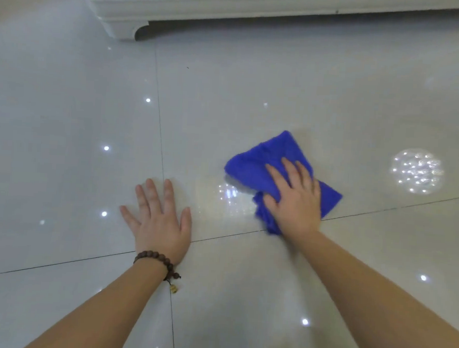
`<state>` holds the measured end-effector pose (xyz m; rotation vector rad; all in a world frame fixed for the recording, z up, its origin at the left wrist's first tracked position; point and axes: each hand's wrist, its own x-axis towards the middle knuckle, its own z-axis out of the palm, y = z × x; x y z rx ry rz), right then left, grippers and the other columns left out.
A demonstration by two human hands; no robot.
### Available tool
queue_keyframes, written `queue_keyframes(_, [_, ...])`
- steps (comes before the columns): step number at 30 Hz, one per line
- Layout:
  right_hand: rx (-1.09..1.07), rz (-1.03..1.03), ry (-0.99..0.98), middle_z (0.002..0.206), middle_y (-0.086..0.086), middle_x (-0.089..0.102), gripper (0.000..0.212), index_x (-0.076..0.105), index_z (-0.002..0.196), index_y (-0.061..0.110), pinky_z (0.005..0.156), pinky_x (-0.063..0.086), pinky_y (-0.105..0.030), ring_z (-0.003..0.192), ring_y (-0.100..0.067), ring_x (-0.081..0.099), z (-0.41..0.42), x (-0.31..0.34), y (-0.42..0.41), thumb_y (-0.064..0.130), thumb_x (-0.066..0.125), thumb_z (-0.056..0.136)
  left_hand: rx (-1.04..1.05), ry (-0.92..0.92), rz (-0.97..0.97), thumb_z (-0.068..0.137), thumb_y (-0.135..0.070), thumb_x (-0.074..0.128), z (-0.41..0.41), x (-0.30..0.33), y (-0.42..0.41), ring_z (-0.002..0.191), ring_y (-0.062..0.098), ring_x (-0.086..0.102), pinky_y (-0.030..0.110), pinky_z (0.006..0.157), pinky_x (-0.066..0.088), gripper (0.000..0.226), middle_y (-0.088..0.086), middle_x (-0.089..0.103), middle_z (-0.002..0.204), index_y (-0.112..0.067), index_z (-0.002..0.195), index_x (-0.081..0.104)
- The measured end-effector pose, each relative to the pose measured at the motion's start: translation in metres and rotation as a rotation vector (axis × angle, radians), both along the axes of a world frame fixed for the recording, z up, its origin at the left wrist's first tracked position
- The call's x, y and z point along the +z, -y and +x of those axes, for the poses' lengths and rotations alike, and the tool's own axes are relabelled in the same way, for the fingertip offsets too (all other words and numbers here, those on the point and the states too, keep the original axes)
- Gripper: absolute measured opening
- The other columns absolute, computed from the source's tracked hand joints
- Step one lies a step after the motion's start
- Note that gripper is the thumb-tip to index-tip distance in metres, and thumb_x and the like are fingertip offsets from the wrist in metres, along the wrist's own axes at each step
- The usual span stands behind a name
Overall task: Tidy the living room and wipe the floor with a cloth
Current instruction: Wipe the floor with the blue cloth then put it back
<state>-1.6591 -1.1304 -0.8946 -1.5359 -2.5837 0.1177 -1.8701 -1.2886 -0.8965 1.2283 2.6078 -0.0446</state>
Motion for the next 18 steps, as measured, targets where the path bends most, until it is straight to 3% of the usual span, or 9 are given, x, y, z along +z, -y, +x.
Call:
queue_keyframes(3, [-0.464,-0.059,-0.052,0.151,-0.007,0.034,0.063,0.042,0.141,0.028,0.109,0.024,-0.053,0.138,-0.033,0.027,0.06,0.008,-0.067,0.051,0.035,0.083,0.006,0.047,0.047,0.09,-0.057,0.012,-0.004,0.006,-0.019,0.146,0.026,-0.02,0.059,0.113,-0.013,0.073,0.011,-0.01,0.16,-0.022,0.153,-0.002])
queue_keyframes(5, [-0.728,-0.093,-0.106,0.154,-0.006,0.027,0.06,0.037,0.144,0.029,0.111,0.017,-0.056,0.141,-0.032,0.019,0.022,0.008,-0.068,0.048,0.039,0.087,-0.004,0.059,0.096,0.094,-0.054,0.015,-0.016,0.011,-0.051,0.146,0.025,-0.019,0.058,0.113,-0.014,0.069,0.011,-0.01,0.16,-0.021,0.153,-0.001])
queue_keyframes(7, [-0.537,-0.064,-0.097,0.154,-0.004,0.029,0.06,0.038,0.143,0.032,0.112,0.016,-0.056,0.142,-0.032,0.02,-0.037,0.006,-0.046,0.048,0.04,0.085,-0.012,0.033,0.127,0.097,-0.05,0.015,-0.032,0.016,-0.099,0.146,0.026,-0.017,0.058,0.114,-0.011,0.066,0.011,-0.01,0.16,-0.021,0.154,-0.001])
queue_keyframes(10, [0.177,-0.082,0.013,0.149,0.0,0.039,0.063,0.043,0.139,0.037,0.108,0.028,-0.054,0.138,-0.03,0.032,-0.066,-0.001,-0.033,0.055,0.037,0.079,-0.019,-0.018,0.112,0.098,-0.049,0.012,-0.06,0.021,-0.168,0.147,0.027,-0.015,0.06,0.114,-0.007,0.062,0.008,-0.011,0.161,-0.025,0.154,-0.003])
queue_keyframes(12, [0.254,-0.027,0.008,0.148,0.0,0.041,0.063,0.042,0.139,0.038,0.105,0.033,-0.055,0.136,-0.029,0.035,-0.027,-0.001,-0.079,0.055,0.038,0.078,-0.049,-0.007,0.069,0.097,-0.051,0.008,-0.069,0.015,-0.193,0.147,0.027,-0.016,0.062,0.113,-0.005,0.062,0.007,-0.014,0.16,-0.028,0.153,-0.007])
queue_keyframes(13, [0.112,0.005,0.009,0.149,-0.001,0.039,0.064,0.04,0.14,0.037,0.105,0.032,-0.055,0.137,-0.03,0.034,-0.004,-0.001,-0.104,0.055,0.037,0.079,-0.073,-0.008,0.047,0.096,-0.054,0.006,-0.072,0.01,-0.196,0.147,0.027,-0.016,0.064,0.112,-0.004,0.063,0.006,-0.015,0.16,-0.028,0.153,-0.008])
queue_keyframes(16, [-0.584,-0.063,-0.061,0.154,-0.004,0.027,0.06,0.034,0.145,0.033,0.11,0.02,-0.054,0.141,-0.031,0.021,0.045,0.008,-0.16,0.051,0.036,0.088,-0.098,-0.019,0.07,0.093,-0.061,0.003,-0.074,-0.001,-0.196,0.147,0.026,-0.015,0.064,0.112,-0.007,0.068,0.005,-0.014,0.161,-0.03,0.152,-0.009])
queue_keyframes(18, [-0.9,-0.112,-0.116,0.156,-0.005,0.022,0.056,0.033,0.145,0.031,0.112,0.012,-0.055,0.142,-0.032,0.016,0.016,0.013,-0.172,0.047,0.038,0.092,-0.095,-0.01,0.081,0.092,-0.062,0.004,-0.076,-0.002,-0.196,0.146,0.025,-0.017,0.064,0.112,-0.008,0.069,0.005,-0.015,0.16,-0.03,0.152,-0.01])
